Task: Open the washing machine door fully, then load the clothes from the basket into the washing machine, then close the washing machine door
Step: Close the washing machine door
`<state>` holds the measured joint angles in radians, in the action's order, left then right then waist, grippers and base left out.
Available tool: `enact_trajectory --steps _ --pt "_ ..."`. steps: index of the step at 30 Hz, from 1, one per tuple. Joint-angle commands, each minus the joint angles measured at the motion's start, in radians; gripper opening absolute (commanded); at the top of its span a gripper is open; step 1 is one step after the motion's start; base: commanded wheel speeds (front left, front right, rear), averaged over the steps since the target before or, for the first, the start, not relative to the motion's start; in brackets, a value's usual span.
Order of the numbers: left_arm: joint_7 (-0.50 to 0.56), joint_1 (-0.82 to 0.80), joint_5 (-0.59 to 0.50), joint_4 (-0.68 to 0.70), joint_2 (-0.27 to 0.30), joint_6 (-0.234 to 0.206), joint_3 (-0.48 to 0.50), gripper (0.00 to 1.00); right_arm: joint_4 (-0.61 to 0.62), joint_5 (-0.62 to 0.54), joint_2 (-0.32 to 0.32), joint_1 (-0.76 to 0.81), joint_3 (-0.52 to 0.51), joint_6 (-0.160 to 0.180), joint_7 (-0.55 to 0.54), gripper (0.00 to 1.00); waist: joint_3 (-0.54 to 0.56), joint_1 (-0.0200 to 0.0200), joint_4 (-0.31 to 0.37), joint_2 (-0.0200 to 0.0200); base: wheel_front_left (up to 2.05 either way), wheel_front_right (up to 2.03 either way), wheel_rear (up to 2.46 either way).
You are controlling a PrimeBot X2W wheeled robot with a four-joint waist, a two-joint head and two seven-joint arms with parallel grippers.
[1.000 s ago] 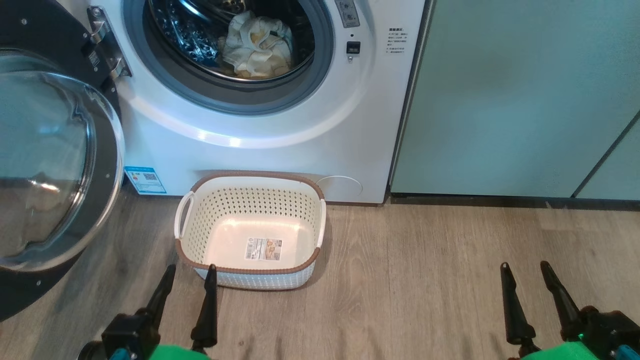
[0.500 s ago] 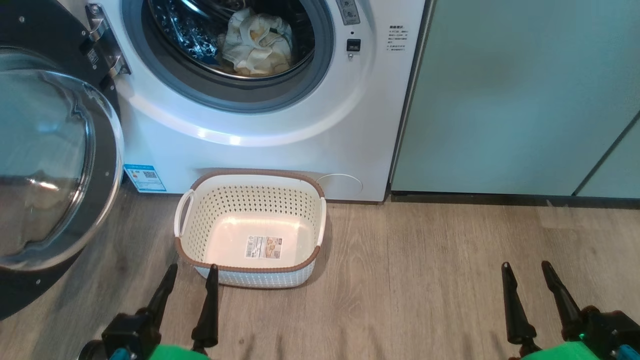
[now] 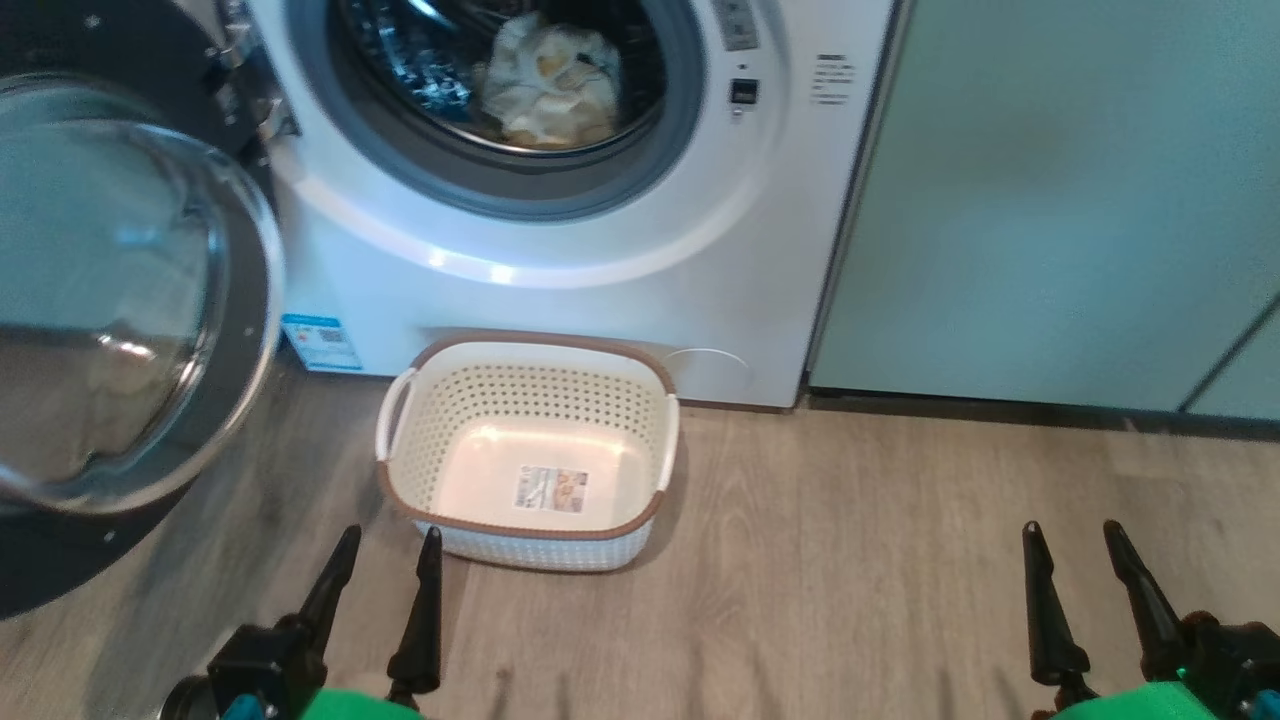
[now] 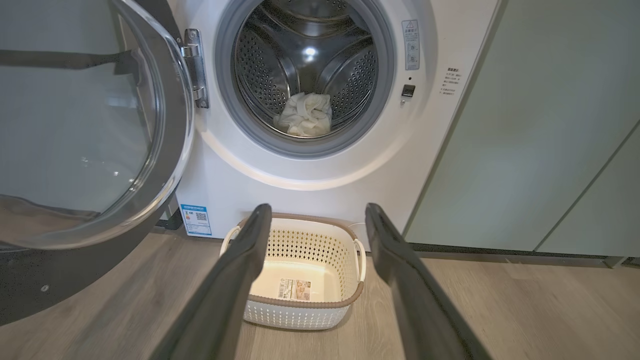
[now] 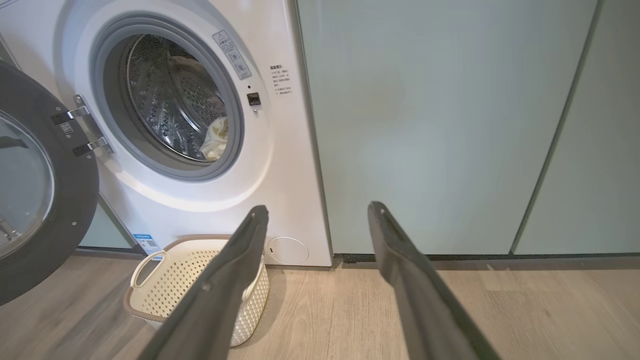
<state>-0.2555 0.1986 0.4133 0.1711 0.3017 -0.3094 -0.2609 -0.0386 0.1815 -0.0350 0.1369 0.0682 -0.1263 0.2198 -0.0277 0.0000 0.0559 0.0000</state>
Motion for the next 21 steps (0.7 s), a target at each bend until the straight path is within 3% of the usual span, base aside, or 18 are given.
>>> enact_trajectory --steps 1,10,14,21 --pt "-0.004 -0.061 -0.014 0.026 0.008 0.001 0.038 1.0 0.032 -0.012 -0.015 -0.03 0.018 -0.004 0.007 1.0 -0.002 0.0 -0.028 0.0 0.0 0.0 0.0" --pt "-0.004 -0.071 -0.023 0.035 0.003 -0.006 0.037 1.0 0.05 -0.026 -0.015 -0.034 0.011 -0.004 0.005 1.0 -0.016 0.0 -0.2 0.0 0.0 0.0 0.0" --pt "-0.005 -0.07 -0.026 0.036 -0.002 -0.006 0.036 1.0 0.057 -0.036 -0.015 -0.034 0.009 -0.004 -0.001 1.0 -0.019 0.0 -0.308 0.0 0.0 0.0 0.0" --pt "-0.006 -0.061 -0.027 0.038 -0.013 -0.004 0.046 1.0 0.063 -0.04 -0.015 -0.042 0.019 -0.004 -0.01 1.0 -0.018 0.0 -0.419 0.0 0.0 0.0 0.0"
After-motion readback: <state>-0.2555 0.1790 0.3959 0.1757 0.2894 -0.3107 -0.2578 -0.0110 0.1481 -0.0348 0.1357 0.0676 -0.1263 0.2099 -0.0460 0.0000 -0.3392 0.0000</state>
